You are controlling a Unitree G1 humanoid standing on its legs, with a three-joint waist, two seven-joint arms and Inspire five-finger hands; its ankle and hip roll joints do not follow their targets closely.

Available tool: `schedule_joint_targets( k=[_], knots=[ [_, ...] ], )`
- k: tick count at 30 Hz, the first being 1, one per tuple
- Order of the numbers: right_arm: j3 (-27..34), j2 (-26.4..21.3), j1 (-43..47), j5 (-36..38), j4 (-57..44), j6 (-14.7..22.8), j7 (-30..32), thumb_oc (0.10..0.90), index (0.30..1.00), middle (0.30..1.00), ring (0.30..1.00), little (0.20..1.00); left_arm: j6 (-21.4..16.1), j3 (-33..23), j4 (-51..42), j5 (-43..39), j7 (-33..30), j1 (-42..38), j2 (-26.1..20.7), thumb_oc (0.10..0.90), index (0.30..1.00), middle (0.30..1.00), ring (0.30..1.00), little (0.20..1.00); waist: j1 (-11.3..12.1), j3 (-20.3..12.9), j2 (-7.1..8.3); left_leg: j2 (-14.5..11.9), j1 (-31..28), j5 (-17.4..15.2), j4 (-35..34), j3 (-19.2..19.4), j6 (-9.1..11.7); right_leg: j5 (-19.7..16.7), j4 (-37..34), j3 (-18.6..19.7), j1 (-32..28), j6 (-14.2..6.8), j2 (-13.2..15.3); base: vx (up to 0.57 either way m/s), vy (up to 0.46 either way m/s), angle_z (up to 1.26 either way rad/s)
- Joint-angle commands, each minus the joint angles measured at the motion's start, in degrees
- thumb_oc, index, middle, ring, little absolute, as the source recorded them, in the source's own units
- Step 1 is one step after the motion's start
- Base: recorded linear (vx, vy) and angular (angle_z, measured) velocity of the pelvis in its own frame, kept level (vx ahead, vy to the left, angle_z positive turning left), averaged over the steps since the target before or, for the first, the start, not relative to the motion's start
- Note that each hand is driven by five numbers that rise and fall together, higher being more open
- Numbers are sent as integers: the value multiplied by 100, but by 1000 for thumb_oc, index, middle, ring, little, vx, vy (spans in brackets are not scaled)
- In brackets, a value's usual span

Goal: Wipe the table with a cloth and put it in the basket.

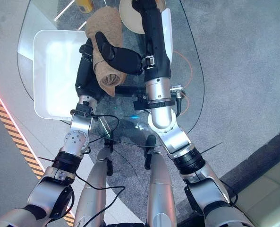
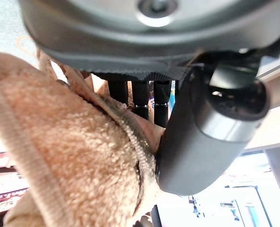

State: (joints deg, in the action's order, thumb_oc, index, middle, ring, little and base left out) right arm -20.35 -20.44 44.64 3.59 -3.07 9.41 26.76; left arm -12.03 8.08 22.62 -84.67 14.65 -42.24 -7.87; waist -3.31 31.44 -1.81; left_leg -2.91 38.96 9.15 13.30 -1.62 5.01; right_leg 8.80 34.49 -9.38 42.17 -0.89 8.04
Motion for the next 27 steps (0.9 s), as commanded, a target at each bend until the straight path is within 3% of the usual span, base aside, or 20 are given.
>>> schedule_joint_targets(
  k=[1,14,27],
  knots=[
    [558,45,755,-329,-838,754,226,800,900,900,900,900,-380,-281,-603,-134,828,-745,-40,100,300,300,300,200,50,-165,299,432,-257,-1109,621,504,-304,-560,-1270,383,-401,-242,-521,0,0,0],
    [658,50,669,-432,-857,857,476,800,900,900,900,900,-514,-339,-589,-51,848,-708,-99,100,300,300,300,200,33,-165,268,434,-264,-1125,623,508,-297,-555,-1291,391,-409,-244,-496,0,0,0],
    [828,-90,464,-583,-280,592,1242,800,900,900,900,900,-585,-473,-508,-59,989,-715,-240,100,300,300,300,200,14,-165,249,407,-279,-1132,585,517,-296,-548,-1301,407,-407,-258,-486,-5,-1,0]
  ],
)
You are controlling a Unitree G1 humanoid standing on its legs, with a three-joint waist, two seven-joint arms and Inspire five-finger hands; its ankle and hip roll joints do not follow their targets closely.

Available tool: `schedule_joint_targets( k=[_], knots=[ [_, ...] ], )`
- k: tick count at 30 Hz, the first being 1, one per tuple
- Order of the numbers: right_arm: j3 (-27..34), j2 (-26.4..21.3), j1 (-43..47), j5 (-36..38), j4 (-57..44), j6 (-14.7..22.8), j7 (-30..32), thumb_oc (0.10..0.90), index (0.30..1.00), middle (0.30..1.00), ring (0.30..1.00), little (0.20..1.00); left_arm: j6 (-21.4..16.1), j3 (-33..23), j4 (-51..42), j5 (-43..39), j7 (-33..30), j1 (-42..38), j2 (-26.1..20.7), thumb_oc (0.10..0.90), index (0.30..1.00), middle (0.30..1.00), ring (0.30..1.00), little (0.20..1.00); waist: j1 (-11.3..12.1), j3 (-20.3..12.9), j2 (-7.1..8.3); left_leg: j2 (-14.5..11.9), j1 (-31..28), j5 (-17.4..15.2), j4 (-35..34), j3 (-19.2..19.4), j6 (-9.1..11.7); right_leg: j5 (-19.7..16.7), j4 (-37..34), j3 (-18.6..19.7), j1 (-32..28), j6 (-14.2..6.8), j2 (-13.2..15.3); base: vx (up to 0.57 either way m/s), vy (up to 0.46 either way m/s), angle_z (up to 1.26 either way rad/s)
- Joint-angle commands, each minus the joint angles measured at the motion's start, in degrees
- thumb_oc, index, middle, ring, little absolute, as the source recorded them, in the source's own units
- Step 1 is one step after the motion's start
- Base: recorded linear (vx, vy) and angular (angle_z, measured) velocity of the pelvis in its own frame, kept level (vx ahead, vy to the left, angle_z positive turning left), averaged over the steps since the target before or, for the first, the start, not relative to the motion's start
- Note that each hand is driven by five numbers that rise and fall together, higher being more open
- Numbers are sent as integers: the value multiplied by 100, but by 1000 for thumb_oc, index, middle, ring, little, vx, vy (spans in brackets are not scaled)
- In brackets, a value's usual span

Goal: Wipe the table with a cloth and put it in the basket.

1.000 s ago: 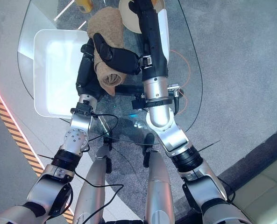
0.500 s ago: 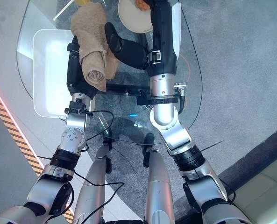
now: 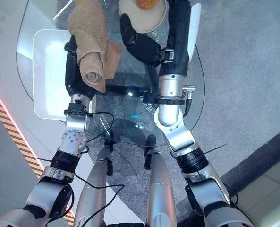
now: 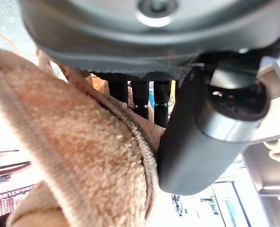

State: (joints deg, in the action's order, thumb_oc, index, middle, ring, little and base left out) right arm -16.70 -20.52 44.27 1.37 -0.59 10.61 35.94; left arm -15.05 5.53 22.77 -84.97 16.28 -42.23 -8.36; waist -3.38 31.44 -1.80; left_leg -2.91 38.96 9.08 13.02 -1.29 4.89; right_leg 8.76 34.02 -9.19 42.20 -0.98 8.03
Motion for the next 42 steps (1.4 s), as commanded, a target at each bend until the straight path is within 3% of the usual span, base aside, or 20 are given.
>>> schedule_joint_targets(
  k=[1,16,23,42],
  knots=[
    [495,-121,466,-359,-344,440,493,800,900,900,900,900,-286,-250,-492,-28,832,-729,-218,100,300,300,300,200,20,-165,249,404,-280,-1129,612,477,-283,-545,-1260,389,-413,-250,-481,0,0,0],
    [873,-566,330,66,1186,437,1379,800,900,900,900,900,-329,-423,-9,-261,1079,-953,-638,100,300,300,300,200,22,-165,236,383,-339,-1257,660,443,-253,-475,-1233,406,-471,-298,-473,-2,-1,0],
    [975,-833,387,389,2308,633,1768,800,900,900,900,900,-382,-448,376,-463,1195,-1173,-1010,100,300,300,300,200,41,-165,231,358,-297,-1246,670,438,-238,-500,-1230,406,-435,-309,-473,-10,-3,0],
    [847,-1134,333,1743,5459,1283,1746,800,900,900,900,900,-605,-305,1288,-928,1272,-1660,-1806,100,300,300,300,200,116,-165,241,326,-169,-1345,789,397,-191,-425,-1110,374,-330,-302,-526,-4,-2,0]
  ],
)
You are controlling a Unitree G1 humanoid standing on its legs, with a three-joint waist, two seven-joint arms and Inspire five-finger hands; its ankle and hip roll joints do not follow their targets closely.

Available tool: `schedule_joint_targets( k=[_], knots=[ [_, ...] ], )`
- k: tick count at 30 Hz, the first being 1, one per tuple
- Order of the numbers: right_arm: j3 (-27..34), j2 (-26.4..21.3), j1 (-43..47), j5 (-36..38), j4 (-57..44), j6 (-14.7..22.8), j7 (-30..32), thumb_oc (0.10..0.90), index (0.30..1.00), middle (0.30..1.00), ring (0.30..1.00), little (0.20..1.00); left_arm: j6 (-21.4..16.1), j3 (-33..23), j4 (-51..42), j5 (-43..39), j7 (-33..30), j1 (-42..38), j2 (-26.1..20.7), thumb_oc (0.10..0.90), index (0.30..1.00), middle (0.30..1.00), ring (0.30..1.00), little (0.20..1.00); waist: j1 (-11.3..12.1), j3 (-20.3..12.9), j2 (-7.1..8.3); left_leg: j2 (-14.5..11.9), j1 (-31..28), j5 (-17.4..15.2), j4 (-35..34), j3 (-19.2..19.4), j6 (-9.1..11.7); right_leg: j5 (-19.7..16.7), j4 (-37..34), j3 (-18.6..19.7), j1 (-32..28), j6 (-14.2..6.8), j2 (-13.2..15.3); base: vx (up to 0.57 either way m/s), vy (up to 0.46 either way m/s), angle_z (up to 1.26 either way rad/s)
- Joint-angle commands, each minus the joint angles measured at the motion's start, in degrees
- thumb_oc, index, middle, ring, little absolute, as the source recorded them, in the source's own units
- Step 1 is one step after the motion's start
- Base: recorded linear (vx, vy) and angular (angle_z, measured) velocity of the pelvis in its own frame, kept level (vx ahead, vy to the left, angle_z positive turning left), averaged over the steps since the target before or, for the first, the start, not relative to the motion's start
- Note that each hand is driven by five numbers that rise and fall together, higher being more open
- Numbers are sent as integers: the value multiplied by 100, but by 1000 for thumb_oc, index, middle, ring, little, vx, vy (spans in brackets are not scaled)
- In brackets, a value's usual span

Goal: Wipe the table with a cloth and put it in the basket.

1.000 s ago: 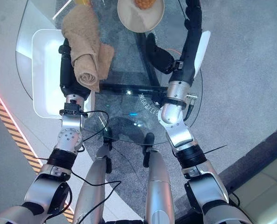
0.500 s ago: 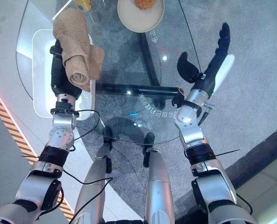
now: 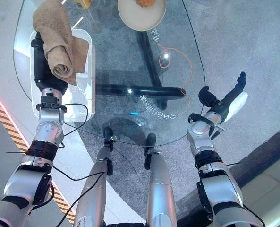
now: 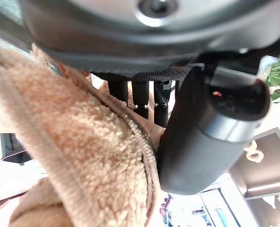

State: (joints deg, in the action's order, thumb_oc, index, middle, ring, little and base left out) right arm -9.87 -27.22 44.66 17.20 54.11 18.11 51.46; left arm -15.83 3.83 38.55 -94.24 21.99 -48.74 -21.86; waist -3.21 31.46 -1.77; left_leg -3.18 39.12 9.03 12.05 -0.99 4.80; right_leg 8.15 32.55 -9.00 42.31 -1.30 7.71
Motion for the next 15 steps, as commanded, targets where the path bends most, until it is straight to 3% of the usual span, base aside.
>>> schedule_joint_targets(
  k=[1,15],
  knots=[
    [191,-483,301,244,134,549,136,800,900,900,900,900,-568,-132,-271,24,637,-1044,-492,100,300,300,300,200,105,-166,243,354,-145,-1273,869,370,-185,-428,-991,350,-311,-263,-494,0,0,0],
    [246,-516,110,912,1682,194,-440,800,900,900,900,900,-1513,53,522,914,-594,-1250,-973,100,300,300,300,200,168,-166,249,324,-71,-1276,890,355,-207,-401,-960,328,-247,-242,-535,1,-2,0]
  ],
)
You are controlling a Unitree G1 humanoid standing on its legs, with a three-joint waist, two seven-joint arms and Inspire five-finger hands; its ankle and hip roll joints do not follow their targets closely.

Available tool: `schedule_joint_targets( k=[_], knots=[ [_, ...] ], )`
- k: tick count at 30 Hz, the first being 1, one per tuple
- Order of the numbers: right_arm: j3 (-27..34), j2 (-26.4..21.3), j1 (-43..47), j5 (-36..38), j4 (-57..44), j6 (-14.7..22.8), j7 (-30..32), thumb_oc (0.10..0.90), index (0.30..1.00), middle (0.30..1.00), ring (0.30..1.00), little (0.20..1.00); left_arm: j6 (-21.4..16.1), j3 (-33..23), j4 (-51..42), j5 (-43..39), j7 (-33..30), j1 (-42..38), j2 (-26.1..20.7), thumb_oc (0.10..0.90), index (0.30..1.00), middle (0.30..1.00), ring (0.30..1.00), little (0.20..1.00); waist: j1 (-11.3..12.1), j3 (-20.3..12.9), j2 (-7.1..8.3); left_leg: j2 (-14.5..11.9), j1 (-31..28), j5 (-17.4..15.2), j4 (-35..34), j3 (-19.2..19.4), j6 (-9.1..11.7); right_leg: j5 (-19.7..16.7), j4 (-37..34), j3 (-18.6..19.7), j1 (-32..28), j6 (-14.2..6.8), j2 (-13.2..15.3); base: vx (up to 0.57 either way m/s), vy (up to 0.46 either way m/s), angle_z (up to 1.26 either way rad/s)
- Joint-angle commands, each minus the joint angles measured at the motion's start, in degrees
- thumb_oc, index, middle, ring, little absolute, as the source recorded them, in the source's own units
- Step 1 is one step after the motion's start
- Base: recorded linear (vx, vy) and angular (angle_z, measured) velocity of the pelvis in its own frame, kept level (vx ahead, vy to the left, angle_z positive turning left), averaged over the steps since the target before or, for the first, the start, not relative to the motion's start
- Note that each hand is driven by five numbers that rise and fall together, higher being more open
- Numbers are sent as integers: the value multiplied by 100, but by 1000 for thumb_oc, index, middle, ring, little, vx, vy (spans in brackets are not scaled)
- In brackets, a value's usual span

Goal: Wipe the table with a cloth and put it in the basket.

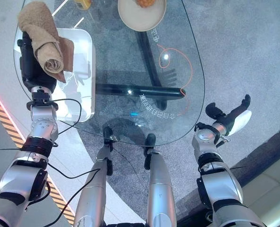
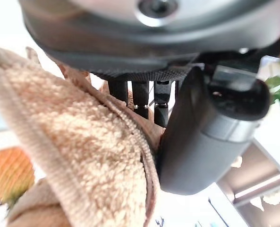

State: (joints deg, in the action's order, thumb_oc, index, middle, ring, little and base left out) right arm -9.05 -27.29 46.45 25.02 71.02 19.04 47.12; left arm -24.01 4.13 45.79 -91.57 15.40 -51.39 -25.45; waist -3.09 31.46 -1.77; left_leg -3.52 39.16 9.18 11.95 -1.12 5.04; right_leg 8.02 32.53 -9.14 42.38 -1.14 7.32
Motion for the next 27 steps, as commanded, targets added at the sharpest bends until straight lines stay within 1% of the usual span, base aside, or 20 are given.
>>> schedule_joint_targets(
  k=[1,2,3,6,7,8,12,13,14,15,17,18,20,21,22,23,24,26,27],
  knots=[
    [156,-522,-91,196,71,43,-86,800,900,900,900,900,-763,60,-143,846,-84,-1012,-651,100,300,300,300,200,158,-167,250,351,-65,-1292,913,372,-228,-386,-951,337,-248,-258,-492,0,0,0],
    [152,-531,-115,272,138,15,-160,800,900,900,900,900,-805,97,-103,993,-220,-1037,-677,100,300,300,300,200,161,-167,253,345,-57,-1294,920,372,-227,-383,-944,331,-244,-257,-490,0,0,0],
    [155,-537,-173,336,216,-20,-225,800,900,900,900,900,-895,152,-38,1319,-456,-1051,-725,100,300,300,300,200,159,-167,247,339,-46,-1296,927,371,-226,-377,-936,331,-232,-257,-489,0,0,0],
    [150,-520,-271,408,304,-44,-337,800,900,900,900,900,-967,241,33,1844,-898,-1092,-787,100,300,300,300,200,156,-167,251,333,-43,-1291,924,380,-229,-379,-927,327,-223,-256,-497,0,0,0],
    [135,-515,-295,426,327,-72,-361,800,900,900,900,900,-990,283,65,1992,-1018,-1094,-808,100,300,300,300,200,157,-167,249,331,-70,-1338,931,377,-227,-334,-908,328,-244,-264,-502,0,0,0],
    [131,-509,-314,438,346,-92,-385,800,900,900,900,900,-1015,320,87,2220,-1207,-1109,-834,100,300,300,300,200,154,-167,249,331,-48,-1282,897,381,-231,-385,-939,324,-221,-258,-501,0,0,0],
    [77,-535,-358,378,424,-159,-469,800,900,900,900,900,-1031,464,222,3014,-1801,-1152,-944,100,300,300,300,200,145,-167,230,319,-27,-1265,883,397,-229,-389,-941,311,-195,-259,-498,0,0,0],
    [70,-541,-367,379,434,-169,-481,800,900,900,900,900,-1015,481,234,3113,-1878,-1154,-947,100,300,300,300,200,147,-167,229,317,-52,-1315,900,397,-226,-340,-917,312,-214,-265,-499,0,0,0],
    [67,-561,-361,409,451,-187,-512,800,900,900,900,900,-996,504,255,3288,-2034,-1180,-972,100,300,300,300,200,144,-167,227,317,-21,-1256,880,404,-226,-394,-946,306,-188,-261,-495,0,0,0],
    [59,-553,-370,411,473,-195,-521,800,900,900,900,900,-992,541,298,3392,-2096,-1180,-981,100,300,300,300,200,143,-167,224,310,-51,-1306,890,403,-223,-343,-921,306,-211,-269,-495,0,0,0],
    [37,-559,-381,434,507,-262,-588,800,900,900,900,900,-957,618,390,3708,-2313,-1220,-1032,100,300,300,300,200,137,-167,222,309,-56,-1301,884,412,-224,-348,-919,302,-205,-268,-500,0,0,0],
    [14,-564,-371,442,553,-335,-655,800,900,900,900,900,-922,713,473,4037,-2551,-1262,-1055,100,300,300,300,200,132,-167,218,308,-54,-1291,880,418,-225,-354,-928,296,-203,-264,-494,0,0,0],
    [0,-573,-375,443,572,-368,-706,800,900,900,900,900,-887,757,525,4200,-2677,-1288,-1084,100,300,300,300,200,126,-167,215,301,-21,-1229,853,426,-226,-407,-956,290,-172,-260,-486,0,0,0],
    [-26,-561,-398,441,604,-405,-761,800,900,900,900,900,-846,812,594,4443,-2861,-1304,-1110,100,300,300,300,200,122,-167,209,293,-37,-1277,874,431,-219,-358,-924,290,-178,-267,-485,0,0,0],
    [-23,-561,-388,439,605,-410,-767,800,900,900,900,900,-842,815,593,4479,-2895,-1318,-1114,100,300,300,300,200,120,-167,210,295,-9,-1219,848,432,-221,-413,-954,286,-154,-261,-483,0,0,0],
    [-47,-551,-406,437,629,-436,-802,800,900,900,900,900,-791,873,646,4713,-3037,-1336,-1135,100,300,300,300,200,113,-167,202,290,-30,-1272,870,437,-217,-364,-922,287,-164,-268,-482,0,0,0],
    [-83,-543,-415,458,664,-468,-847,800,900,900,900,900,-720,947,728,5120,-3267,-1379,-1176,100,300,300,300,200,107,-167,196,283,-26,-1264,861,441,-211,-366,-929,288,-158,-267,-480,0,0,0],
    [-113,-542,-425,479,688,-478,-878,800,900,900,900,900,-666,1026,800,5421,-3477,-1418,-1211,100,300,300,300,200,95,-167,184,283,-17,-1254,855,444,-208,-370,-935,292,-147,-266,-480,-6,16,0],
    [-147,-551,-437,502,711,-497,-925,800,900,900,900,900,-581,1102,876,5737,-3707,-1459,-1253,100,300,300,300,200,80,-167,172,281,-18,-1239,841,449,-199,-377,-946,294,-144,-267,-477,0,0,0]
  ],
)
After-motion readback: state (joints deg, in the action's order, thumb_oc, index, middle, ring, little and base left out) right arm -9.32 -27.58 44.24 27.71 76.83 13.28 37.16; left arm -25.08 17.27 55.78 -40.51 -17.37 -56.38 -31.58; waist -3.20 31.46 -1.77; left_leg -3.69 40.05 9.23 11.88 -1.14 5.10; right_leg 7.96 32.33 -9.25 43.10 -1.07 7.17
